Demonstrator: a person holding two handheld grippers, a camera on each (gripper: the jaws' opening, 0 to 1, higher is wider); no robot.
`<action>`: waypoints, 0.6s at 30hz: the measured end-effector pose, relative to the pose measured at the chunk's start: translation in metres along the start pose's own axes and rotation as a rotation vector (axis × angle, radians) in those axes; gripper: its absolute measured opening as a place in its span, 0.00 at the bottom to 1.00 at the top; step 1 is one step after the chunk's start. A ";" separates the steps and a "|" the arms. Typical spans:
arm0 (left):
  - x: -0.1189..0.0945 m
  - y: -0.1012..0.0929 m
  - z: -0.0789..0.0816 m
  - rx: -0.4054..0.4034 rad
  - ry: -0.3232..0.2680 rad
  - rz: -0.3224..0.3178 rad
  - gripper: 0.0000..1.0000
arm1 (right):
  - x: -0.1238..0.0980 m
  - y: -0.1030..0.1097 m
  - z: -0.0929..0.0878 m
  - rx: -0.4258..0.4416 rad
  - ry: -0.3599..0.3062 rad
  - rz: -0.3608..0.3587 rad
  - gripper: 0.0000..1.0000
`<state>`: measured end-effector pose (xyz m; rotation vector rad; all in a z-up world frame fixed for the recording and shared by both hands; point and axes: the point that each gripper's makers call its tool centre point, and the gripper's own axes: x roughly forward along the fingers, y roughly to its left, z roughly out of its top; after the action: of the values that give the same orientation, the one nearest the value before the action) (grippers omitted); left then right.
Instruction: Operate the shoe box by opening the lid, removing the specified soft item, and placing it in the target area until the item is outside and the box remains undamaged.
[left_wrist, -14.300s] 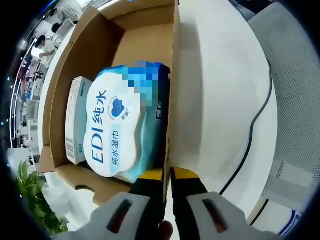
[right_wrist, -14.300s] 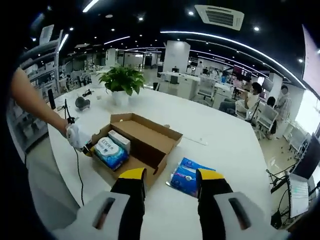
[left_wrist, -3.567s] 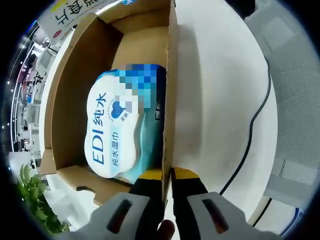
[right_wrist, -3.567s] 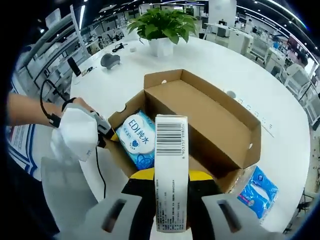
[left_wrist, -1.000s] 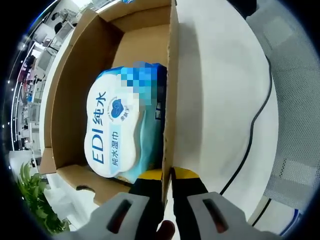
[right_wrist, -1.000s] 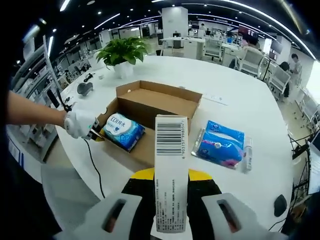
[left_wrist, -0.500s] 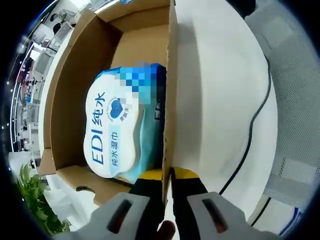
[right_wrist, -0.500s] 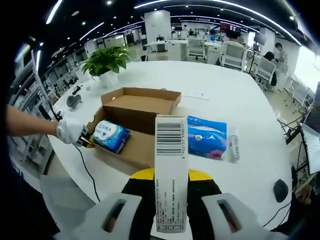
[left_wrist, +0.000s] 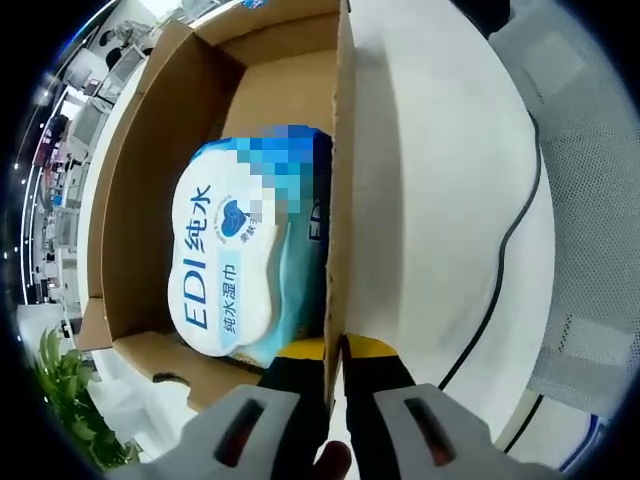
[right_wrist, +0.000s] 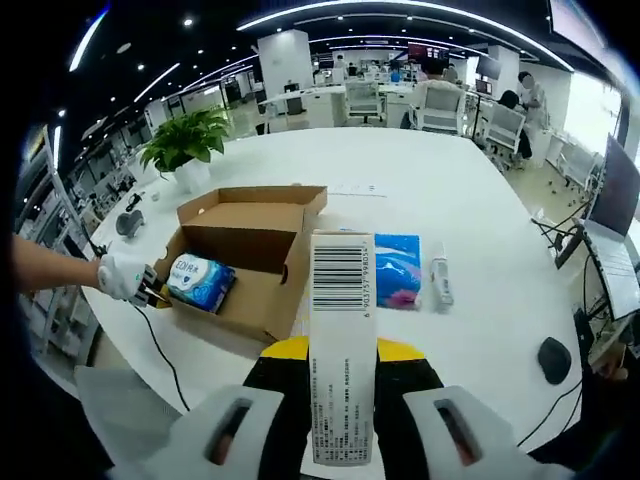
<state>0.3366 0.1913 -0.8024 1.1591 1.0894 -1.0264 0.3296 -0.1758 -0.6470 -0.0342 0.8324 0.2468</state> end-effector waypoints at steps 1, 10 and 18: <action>0.000 0.000 0.000 0.000 0.001 -0.001 0.03 | -0.001 -0.002 -0.002 0.001 0.000 -0.005 0.18; 0.000 0.000 0.000 -0.002 0.001 -0.002 0.03 | -0.005 -0.018 -0.012 -0.019 0.025 -0.036 0.18; 0.000 -0.001 -0.001 -0.003 0.002 -0.002 0.03 | -0.012 -0.042 -0.008 -0.018 0.021 -0.078 0.18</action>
<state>0.3361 0.1917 -0.8026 1.1571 1.0932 -1.0252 0.3257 -0.2201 -0.6466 -0.0865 0.8482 0.1811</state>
